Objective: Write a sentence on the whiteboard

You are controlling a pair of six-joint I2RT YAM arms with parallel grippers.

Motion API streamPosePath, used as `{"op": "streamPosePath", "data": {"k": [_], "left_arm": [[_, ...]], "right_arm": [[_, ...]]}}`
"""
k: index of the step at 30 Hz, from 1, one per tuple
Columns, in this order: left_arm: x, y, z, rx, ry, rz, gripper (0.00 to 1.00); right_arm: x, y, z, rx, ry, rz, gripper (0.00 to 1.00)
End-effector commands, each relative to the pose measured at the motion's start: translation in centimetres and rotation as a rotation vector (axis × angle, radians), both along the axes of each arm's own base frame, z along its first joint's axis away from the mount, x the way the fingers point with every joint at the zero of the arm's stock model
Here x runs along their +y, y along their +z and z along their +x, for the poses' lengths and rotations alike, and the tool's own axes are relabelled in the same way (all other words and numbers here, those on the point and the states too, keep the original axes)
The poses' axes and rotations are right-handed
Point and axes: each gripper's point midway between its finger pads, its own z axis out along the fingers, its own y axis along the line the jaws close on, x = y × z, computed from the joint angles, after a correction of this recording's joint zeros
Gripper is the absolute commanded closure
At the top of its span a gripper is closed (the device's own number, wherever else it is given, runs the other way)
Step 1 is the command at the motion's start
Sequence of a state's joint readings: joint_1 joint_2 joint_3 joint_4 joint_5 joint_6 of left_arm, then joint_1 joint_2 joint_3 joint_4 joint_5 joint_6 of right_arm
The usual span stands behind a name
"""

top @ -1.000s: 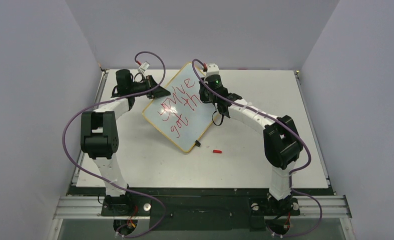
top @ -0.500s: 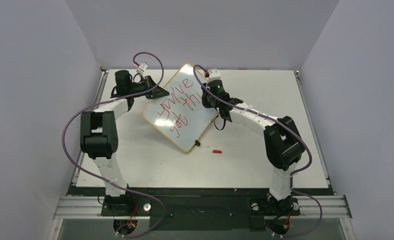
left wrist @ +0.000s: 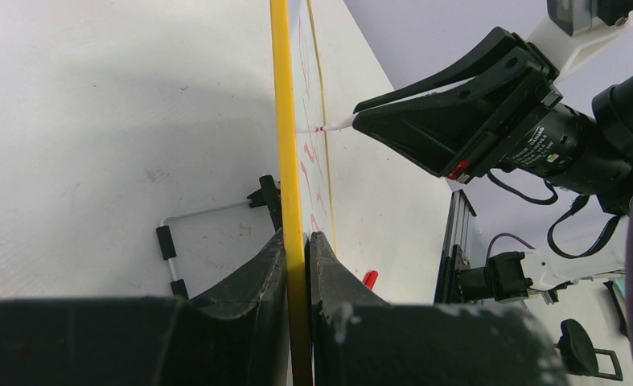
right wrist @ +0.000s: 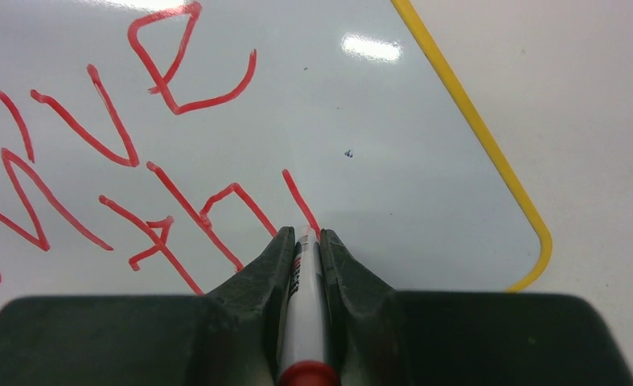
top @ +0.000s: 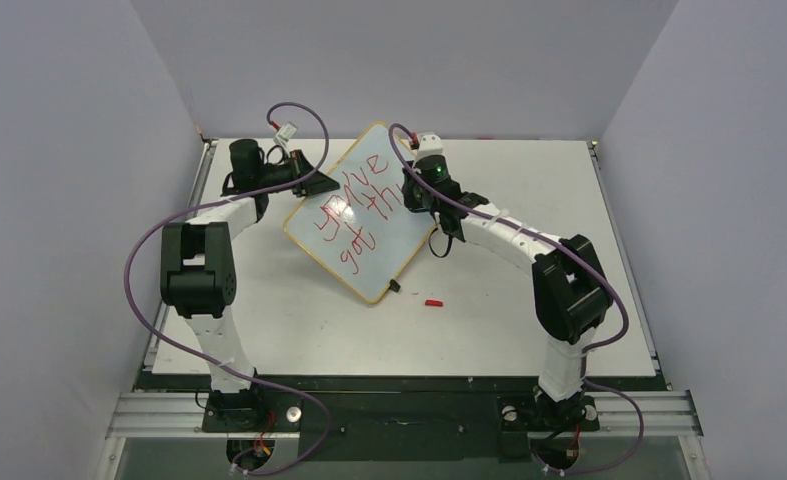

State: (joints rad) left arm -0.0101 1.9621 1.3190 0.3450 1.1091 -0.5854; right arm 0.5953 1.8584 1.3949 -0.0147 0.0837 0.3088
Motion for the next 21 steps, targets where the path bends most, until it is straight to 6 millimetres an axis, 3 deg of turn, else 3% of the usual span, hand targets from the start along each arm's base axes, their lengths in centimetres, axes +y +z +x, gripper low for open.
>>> {"op": "streamPosePath", "data": {"k": [1, 10, 21], "left_arm": [[0.3, 3.3, 1.4, -0.266, -0.003, 0.028, 1.0], [0.3, 3.3, 1.4, -0.267, -0.004, 0.026, 1.0], [0.2, 3.7, 1.3, -0.273, -0.011, 0.008, 1.0]], "right_arm": [[1.2, 6.2, 1.2, -0.104, 0.005, 0.109, 1.0], [2.7, 8.5, 2.6, -0.136, 0.021, 0.166, 1.0], [4.2, 7.4, 3.6, -0.11, 0.04, 0.191, 1.0]]}}
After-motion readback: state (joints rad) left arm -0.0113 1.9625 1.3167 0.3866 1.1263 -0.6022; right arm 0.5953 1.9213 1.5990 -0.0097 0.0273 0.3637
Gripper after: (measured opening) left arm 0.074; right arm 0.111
